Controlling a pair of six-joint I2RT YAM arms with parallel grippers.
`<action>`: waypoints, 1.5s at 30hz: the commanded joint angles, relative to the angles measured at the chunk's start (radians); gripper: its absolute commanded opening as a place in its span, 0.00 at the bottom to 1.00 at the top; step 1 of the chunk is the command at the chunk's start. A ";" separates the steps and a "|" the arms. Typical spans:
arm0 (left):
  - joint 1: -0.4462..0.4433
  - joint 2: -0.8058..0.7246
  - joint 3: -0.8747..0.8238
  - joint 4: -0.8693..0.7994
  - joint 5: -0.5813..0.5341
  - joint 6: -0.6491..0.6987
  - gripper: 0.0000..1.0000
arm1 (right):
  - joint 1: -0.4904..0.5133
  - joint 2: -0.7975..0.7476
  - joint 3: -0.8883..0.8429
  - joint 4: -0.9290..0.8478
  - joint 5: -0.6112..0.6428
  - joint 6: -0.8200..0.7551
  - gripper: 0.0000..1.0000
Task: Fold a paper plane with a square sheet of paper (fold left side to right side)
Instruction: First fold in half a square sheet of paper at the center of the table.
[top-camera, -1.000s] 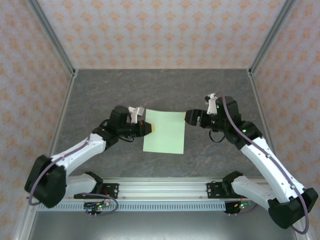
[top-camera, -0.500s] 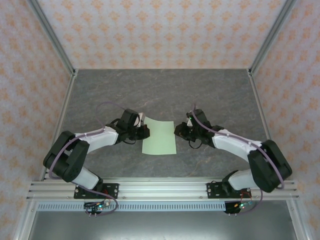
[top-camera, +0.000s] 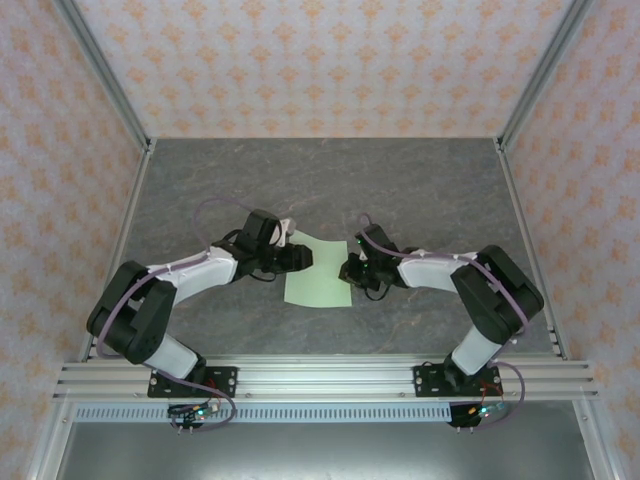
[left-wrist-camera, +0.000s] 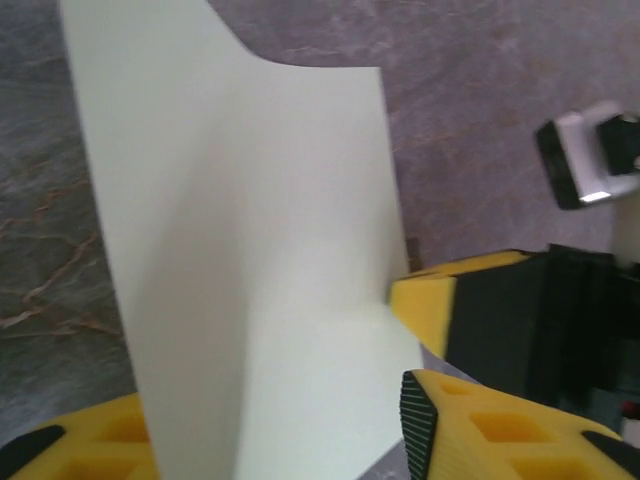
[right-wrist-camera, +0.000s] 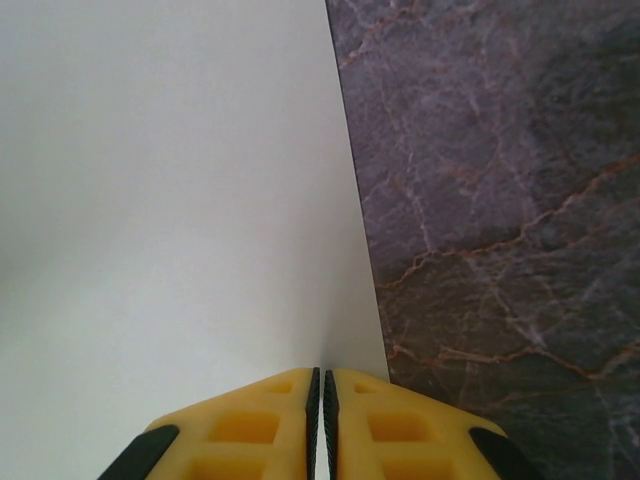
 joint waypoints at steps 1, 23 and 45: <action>-0.001 -0.047 0.036 0.013 0.083 -0.059 0.54 | 0.008 0.041 0.007 -0.099 0.078 -0.019 0.14; -0.029 0.139 0.055 0.258 0.178 -0.209 0.67 | -0.015 -0.031 -0.045 0.044 0.028 -0.004 0.19; -0.029 0.156 0.055 0.265 0.159 -0.214 0.61 | -0.075 -0.120 -0.111 0.462 -0.215 0.163 0.40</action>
